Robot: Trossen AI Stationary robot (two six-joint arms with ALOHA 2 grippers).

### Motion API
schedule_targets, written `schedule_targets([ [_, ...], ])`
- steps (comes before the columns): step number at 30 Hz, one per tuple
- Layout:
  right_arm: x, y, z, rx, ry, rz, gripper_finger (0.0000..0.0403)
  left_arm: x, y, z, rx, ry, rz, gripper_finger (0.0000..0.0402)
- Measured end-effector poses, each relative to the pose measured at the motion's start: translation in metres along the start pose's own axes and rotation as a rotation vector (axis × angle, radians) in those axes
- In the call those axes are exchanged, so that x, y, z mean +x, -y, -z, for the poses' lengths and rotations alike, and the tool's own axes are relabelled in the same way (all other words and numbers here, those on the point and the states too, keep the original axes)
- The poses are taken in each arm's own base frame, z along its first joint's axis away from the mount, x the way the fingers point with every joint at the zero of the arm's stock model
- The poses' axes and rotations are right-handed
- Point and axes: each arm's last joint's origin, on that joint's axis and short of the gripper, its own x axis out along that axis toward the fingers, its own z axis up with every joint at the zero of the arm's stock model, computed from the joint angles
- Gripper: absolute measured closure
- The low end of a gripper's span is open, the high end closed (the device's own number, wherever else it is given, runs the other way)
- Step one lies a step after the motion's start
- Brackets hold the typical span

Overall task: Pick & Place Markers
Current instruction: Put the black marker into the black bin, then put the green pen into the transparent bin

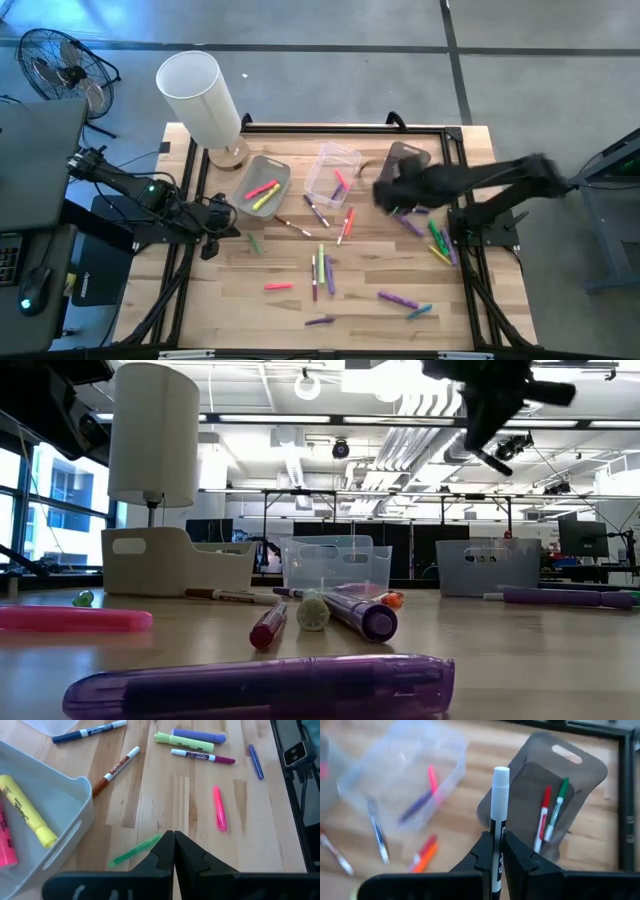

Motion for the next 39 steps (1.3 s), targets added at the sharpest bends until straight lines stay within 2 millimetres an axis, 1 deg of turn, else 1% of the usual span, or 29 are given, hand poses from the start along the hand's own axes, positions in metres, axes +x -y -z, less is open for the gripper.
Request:
schedule_targets([
  [3,0.016,0.033,-0.016,0.084,0.035,-0.058,0.039,0.0,-0.001,-0.001,-0.001,0.022,-0.034,0.0401],
  [6,0.039,0.053,-0.024,0.103,0.048,-0.112,0.039,0.0,-0.002,-0.002,-0.002,0.053,-0.081,0.0401],
  [9,0.066,0.066,-0.029,0.105,0.026,-0.159,0.039,0.0,-0.003,-0.004,-0.006,0.097,-0.128,0.0401],
  [13,0.106,0.083,-0.028,0.1,-0.031,-0.14,0.039,-0.001,-0.002,-0.011,-0.03,0.195,-0.168,0.0401],
  [15,0.119,0.09,-0.029,0.116,-0.034,-0.131,0.039,0.001,0.0,-0.015,-0.052,0.231,-0.185,0.0397],
  [17,0.127,0.097,-0.027,0.118,-0.044,-0.109,0.0387,0.006,0.001,-0.016,-0.061,0.229,-0.2,0.0388],
  [20,0.13,0.102,-0.03,0.096,-0.054,-0.112,0.0357,0.015,0.004,-0.015,-0.047,0.175,-0.198,0.0358],
  [24,0.132,0.104,-0.031,0.062,-0.071,-0.125,0.0313,0.026,0.008,-0.014,-0.028,0.099,-0.18,0.0303],
  [28,0.132,0.103,-0.031,0.058,-0.083,-0.137,0.0293,0.033,0.01,-0.011,0.022,0.014,-0.142,0.0259],
  [30,0.132,0.103,-0.03,0.066,-0.11,-0.166,0.0292,0.035,0.011,-0.009,0.058,-0.029,-0.111,0.025],
  [34,0.129,0.095,-0.025,0.115,-0.169,-0.242,0.0298,0.04,0.012,-0.004,0.194,-0.137,-0.063,0.0251],
  [37,0.123,0.086,-0.022,0.128,-0.159,-0.305,0.0307,0.045,0.011,0.002,0.311,-0.227,-0.05,0.0257],
  [39,0.119,0.081,-0.02,0.136,-0.137,-0.327,0.0314,0.05,0.012,0.002,0.322,-0.249,-0.053,0.0258],
])
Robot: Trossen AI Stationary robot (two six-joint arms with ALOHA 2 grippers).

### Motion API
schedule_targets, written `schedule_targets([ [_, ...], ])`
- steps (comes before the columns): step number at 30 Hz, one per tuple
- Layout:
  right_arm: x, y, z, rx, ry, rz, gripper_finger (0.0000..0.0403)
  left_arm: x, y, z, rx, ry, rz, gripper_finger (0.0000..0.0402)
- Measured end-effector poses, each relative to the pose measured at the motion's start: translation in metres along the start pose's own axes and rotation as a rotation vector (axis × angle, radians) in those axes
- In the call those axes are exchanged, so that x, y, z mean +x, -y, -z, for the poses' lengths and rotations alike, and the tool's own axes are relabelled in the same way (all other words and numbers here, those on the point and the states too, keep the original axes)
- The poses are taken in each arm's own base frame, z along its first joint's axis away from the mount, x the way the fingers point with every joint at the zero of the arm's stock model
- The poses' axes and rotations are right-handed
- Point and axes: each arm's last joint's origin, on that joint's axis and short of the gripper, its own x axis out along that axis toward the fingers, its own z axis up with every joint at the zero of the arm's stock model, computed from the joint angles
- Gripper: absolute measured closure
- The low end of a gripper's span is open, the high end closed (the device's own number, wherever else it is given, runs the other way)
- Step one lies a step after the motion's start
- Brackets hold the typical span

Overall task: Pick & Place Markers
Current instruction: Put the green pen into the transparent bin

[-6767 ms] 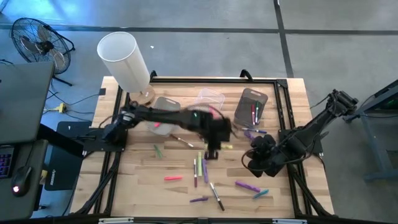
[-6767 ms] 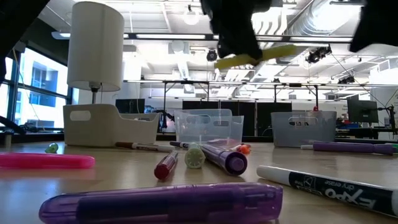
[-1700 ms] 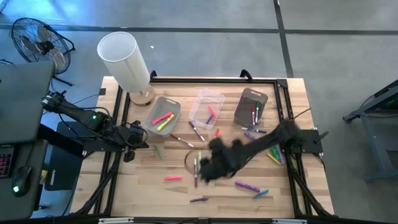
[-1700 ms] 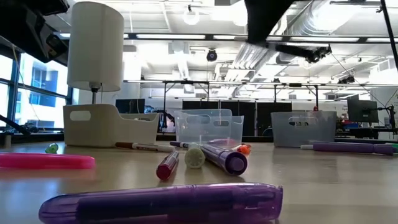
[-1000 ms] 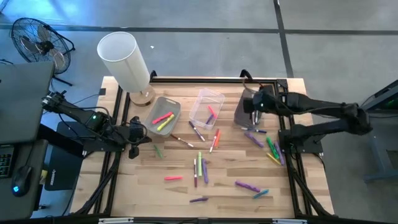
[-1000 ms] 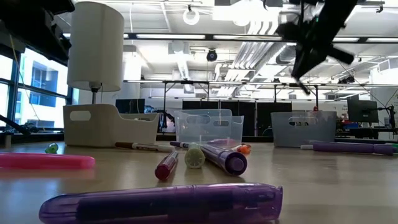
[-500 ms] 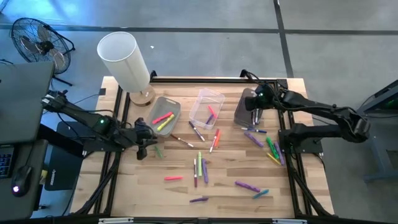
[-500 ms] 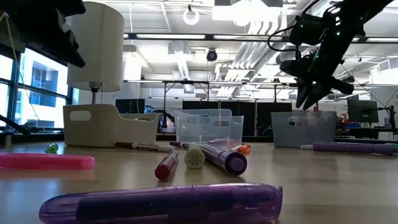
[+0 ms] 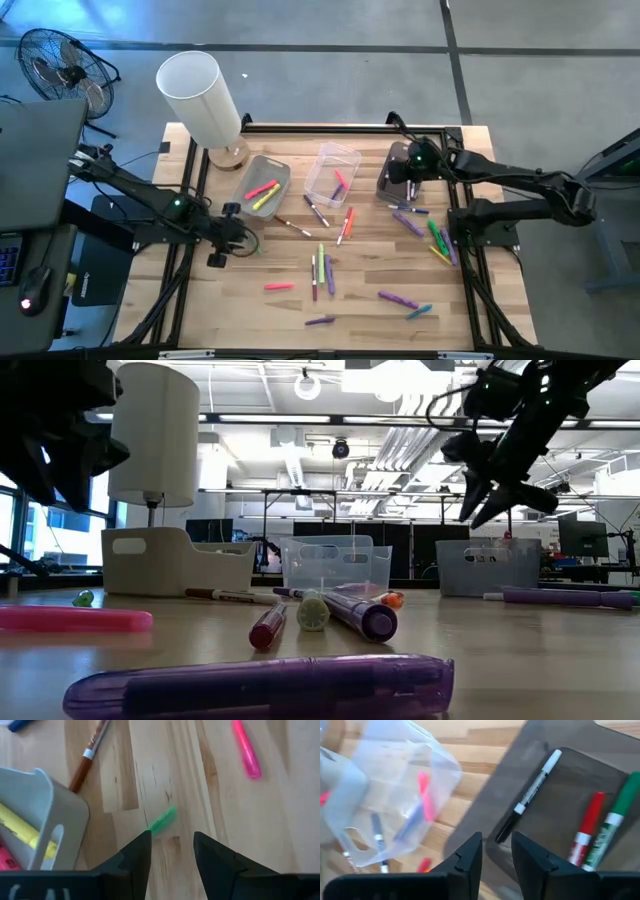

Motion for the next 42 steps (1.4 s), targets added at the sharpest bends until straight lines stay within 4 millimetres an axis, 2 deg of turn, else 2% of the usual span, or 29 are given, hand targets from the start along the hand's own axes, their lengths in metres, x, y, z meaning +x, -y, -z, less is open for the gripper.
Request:
schedule_targets([
  [10,-0.005,-0.016,0.013,-0.007,0.064,-0.048,0.0324,0.026,0.005,-0.002,0.052,-0.125,-0.014,0.0259],
  [23,-0.005,-0.017,0.013,-0.099,0.089,-0.038,0.0325,0.06,0.012,-0.008,0.144,-0.174,-0.03,0.0259],
  [30,-0.006,-0.017,0.013,-0.168,0.095,-0.041,0.0324,0.078,0.013,-0.004,0.163,-0.255,-0.085,0.0259],
  [35,-0.006,-0.018,0.012,-0.216,0.1,-0.044,0.0324,0.086,0.013,-0.006,0.169,-0.237,-0.143,0.0259],
  [42,-0.006,-0.018,0.012,-0.26,0.102,-0.043,0.0324,0.092,0.015,-0.01,0.153,-0.197,-0.136,0.0259],
])
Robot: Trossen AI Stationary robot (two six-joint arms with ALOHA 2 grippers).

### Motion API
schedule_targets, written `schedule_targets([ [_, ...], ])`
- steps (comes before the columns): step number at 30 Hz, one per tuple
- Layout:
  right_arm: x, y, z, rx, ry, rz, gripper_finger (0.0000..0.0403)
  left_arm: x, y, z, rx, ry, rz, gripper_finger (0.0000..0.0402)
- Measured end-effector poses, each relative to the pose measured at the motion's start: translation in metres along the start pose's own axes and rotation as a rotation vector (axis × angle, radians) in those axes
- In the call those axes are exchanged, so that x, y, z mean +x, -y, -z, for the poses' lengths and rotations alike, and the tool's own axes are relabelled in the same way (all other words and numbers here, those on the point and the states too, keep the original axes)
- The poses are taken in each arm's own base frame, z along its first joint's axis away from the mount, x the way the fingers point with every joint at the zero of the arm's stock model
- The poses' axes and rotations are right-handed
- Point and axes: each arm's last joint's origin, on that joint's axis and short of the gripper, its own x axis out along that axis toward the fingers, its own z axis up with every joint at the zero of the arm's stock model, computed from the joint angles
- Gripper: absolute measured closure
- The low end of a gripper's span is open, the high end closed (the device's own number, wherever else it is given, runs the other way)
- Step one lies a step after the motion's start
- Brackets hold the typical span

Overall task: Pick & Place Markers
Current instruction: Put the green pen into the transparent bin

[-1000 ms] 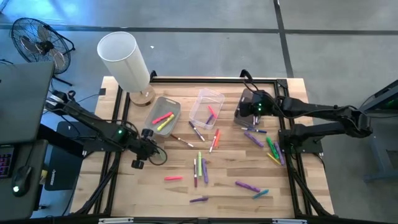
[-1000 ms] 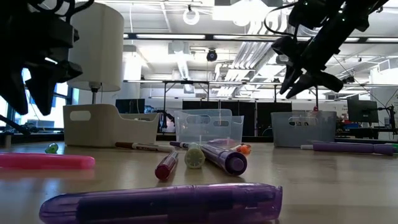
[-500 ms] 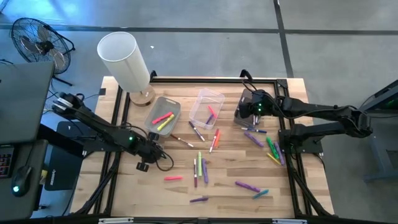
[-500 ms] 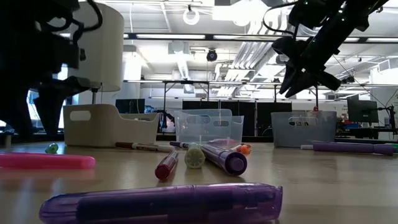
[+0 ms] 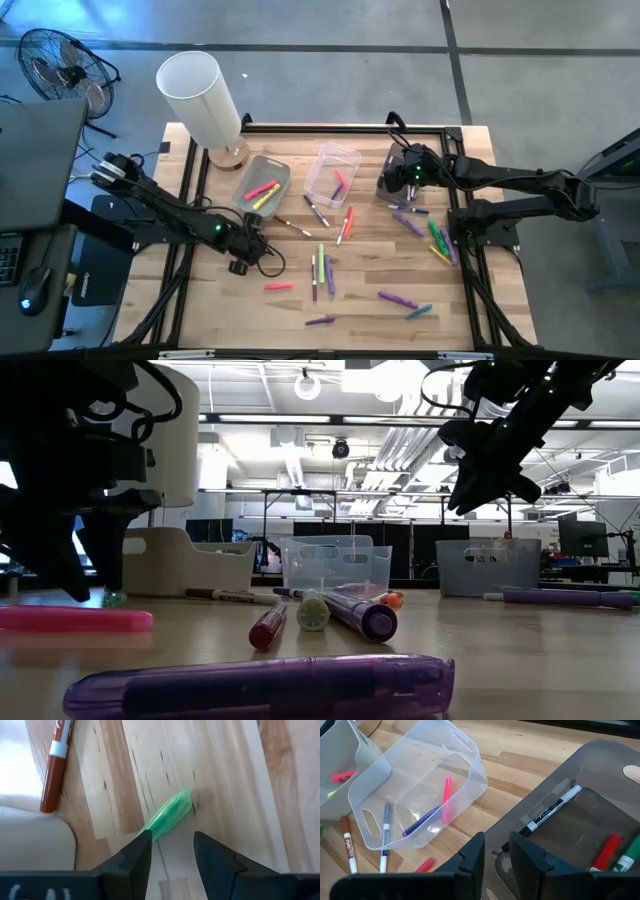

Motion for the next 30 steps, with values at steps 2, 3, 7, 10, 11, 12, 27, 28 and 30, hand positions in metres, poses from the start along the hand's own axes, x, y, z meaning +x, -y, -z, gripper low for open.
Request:
schedule_targets([
  [2,0.0,0.0,0.0,-0.001,0.0,0.0,0.0324,0.0,0.0,-0.002,-0.028,0.017,0.009,0.0259],
  [3,0.0,0.0,0.0,-0.001,0.0,0.0,0.0324,0.0,0.001,-0.002,-0.045,0.023,0.014,0.0259],
  [7,0.0,0.0,0.0,-0.008,0.0,0.0,0.0324,0.0,0.002,-0.003,-0.093,0.018,0.076,0.0259],
  [10,0.0,0.0,0.0,-0.008,0.0,0.0,0.0324,0.001,0.005,-0.002,-0.137,0.0,0.144,0.026],
  [11,0.0,0.0,0.0,-0.008,0.0,0.0,0.0324,0.0,0.005,-0.003,-0.155,0.007,0.154,0.026],
  [12,0.0,0.0,0.0,-0.007,0.0,0.0,0.0324,0.0,0.006,-0.004,-0.172,0.003,0.168,0.026],
  [27,0.0,0.0,-0.001,-0.006,0.014,0.007,0.0324,-0.013,-0.003,-0.021,0.023,0.023,0.046,0.026],
  [28,0.0,0.0,-0.001,-0.006,0.014,0.007,0.0324,-0.01,-0.006,-0.021,0.027,0.007,0.045,0.026],
  [30,0.0,0.0,-0.001,-0.006,0.014,0.007,0.0324,-0.005,-0.012,-0.019,0.028,-0.027,0.033,0.026],
])
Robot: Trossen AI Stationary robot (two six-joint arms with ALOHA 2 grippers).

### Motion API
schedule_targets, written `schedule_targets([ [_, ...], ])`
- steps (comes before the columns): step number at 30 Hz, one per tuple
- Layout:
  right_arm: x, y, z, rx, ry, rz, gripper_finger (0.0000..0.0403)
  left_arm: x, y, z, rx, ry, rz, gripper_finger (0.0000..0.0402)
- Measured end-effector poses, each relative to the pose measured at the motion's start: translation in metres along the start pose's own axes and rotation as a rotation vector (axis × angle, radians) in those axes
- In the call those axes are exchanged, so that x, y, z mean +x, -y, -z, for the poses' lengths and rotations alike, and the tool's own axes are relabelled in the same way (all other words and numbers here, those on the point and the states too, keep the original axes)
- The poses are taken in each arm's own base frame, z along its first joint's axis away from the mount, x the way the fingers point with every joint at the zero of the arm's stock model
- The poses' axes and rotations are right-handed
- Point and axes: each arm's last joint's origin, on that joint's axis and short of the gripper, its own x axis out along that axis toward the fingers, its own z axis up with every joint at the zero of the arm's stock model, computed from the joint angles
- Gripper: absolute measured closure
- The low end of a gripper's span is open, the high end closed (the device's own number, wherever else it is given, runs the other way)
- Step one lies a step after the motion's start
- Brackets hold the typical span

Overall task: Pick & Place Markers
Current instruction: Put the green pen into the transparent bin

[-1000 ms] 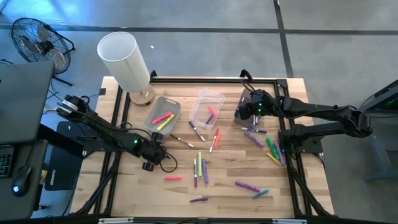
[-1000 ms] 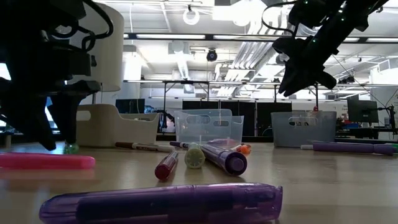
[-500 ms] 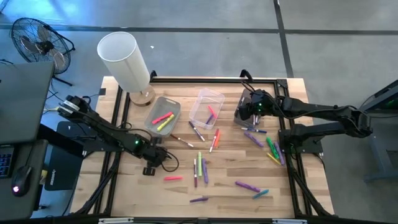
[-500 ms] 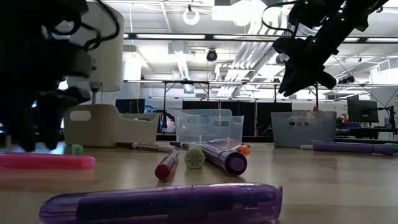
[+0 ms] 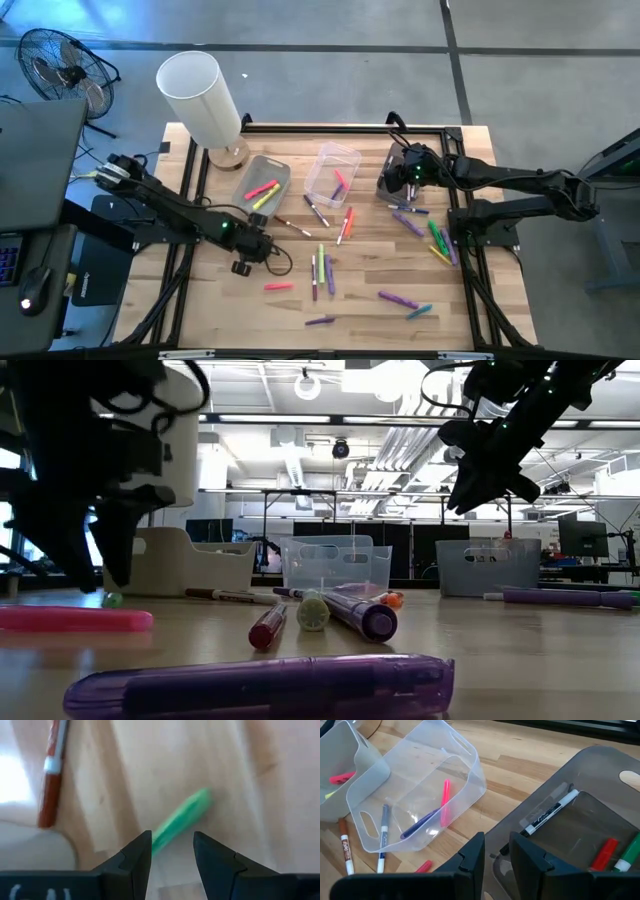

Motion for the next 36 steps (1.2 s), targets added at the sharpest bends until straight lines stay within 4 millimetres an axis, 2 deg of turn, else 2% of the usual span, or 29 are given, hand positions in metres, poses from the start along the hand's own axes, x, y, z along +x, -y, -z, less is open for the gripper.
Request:
schedule_targets([
  [4,0.0,0.0,0.0,0.0,0.0,0.0,0.0324,0.002,-0.012,-0.001,-0.003,-0.001,-0.006,0.026],
  [8,0.0,0.0,0.0,0.0,-0.002,-0.002,0.0324,0.01,-0.022,-0.001,0.009,-0.031,0.068,0.026],
  [14,0.0,0.0,0.0,0.0,-0.002,-0.002,0.0324,0.02,-0.022,0.001,0.029,-0.084,0.072,0.026],
  [19,0.0,0.0,0.0,-0.007,-0.001,0.0,0.0324,0.024,-0.021,-0.001,-0.118,-0.081,0.076,0.0261],
  [23,0.0,0.0,0.0,-0.016,-0.001,0.0,0.0324,0.025,-0.02,-0.004,-0.261,-0.052,0.11,0.0291],
  [29,0.0,0.0,0.0,-0.019,0.0,0.0,0.0324,0.025,-0.02,-0.006,-0.313,-0.032,0.114,0.037],
  [36,0.0,0.0,0.0,-0.019,0.0,0.0,0.0324,0.023,-0.02,-0.011,-0.322,-0.019,0.121,0.0376],
])
